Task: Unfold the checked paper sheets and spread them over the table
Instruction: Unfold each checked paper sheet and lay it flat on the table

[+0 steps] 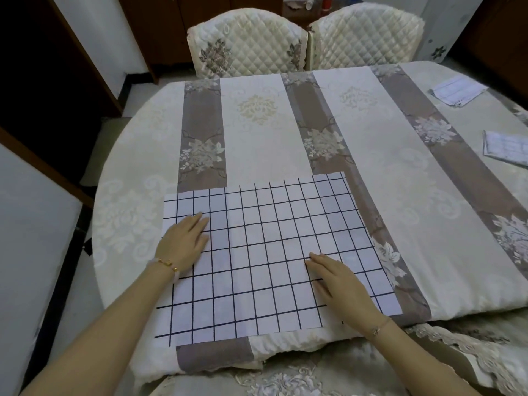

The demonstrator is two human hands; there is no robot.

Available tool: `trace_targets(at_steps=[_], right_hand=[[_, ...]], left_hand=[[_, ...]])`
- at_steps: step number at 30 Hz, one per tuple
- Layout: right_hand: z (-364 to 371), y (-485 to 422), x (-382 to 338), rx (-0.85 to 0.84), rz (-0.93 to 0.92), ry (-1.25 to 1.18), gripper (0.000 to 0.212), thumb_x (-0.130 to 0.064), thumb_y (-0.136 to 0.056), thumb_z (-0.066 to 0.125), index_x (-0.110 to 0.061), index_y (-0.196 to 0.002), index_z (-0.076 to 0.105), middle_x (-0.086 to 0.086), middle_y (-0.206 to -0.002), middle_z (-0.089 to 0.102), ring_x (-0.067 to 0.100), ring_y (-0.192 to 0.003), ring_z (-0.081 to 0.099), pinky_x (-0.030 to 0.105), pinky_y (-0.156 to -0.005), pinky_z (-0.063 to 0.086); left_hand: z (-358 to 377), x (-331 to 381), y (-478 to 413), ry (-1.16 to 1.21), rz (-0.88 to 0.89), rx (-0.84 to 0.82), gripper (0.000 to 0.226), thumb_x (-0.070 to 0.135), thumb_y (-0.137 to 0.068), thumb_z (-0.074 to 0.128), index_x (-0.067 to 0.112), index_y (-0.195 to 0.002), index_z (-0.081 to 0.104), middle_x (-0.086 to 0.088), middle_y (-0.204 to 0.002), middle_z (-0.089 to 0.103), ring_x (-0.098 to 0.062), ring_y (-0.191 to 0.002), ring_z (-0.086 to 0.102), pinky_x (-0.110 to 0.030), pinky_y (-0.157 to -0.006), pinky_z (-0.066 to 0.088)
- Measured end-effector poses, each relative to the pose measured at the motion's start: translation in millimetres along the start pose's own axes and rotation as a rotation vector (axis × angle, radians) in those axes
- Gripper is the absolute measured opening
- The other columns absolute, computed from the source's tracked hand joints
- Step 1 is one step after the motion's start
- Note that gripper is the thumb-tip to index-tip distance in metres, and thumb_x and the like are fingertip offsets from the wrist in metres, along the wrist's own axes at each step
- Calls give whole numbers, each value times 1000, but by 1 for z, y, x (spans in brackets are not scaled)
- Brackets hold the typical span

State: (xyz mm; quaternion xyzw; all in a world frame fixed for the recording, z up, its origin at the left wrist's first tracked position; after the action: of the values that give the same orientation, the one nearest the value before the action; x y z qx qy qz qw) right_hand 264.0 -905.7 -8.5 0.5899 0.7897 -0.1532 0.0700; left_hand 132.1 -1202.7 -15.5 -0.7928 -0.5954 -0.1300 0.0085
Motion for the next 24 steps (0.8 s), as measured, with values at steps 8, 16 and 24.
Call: trace_targets(at_steps=[8, 16, 24], right_hand=[[0, -3, -1, 6, 13, 13, 39, -23, -82, 51, -16, -118, 65, 2, -125, 64, 21, -112, 63, 37, -94, 52], [5, -48, 9, -40, -39, 46, 31, -19, -86, 49, -13, -112, 66, 5, -121, 66, 28, -110, 64, 46, -87, 54], [3, -125, 88, -193, 211, 59, 40, -17, -98, 41, -9, -137, 46, 7, -149, 41, 25, -136, 38, 47, -105, 37]], left_hand=[[12, 108, 50, -4, 251, 92, 43, 37, -84, 38, 15, -111, 63, -4, -113, 67, -23, -107, 62, -34, -90, 50], [59, 132, 78, -124, 227, -17, 50, 43, -88, 34, 23, -127, 56, 0, -135, 56, -18, -125, 52, -39, -106, 34], [66, 127, 81, -92, 201, -106, 56, 47, -98, 9, 23, -136, 43, 0, -143, 47, -15, -133, 30, -32, -111, 6]])
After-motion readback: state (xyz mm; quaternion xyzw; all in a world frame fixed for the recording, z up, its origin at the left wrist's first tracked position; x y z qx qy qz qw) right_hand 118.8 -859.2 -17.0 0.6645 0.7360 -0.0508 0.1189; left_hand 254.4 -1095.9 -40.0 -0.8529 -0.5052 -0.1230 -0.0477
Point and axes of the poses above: each hand's wrist, its own y-axis away from the middle knuckle, its own z-axis out of the palm, x = y × z, the point moved 9 cm from there along -y, towards the middle knuckle
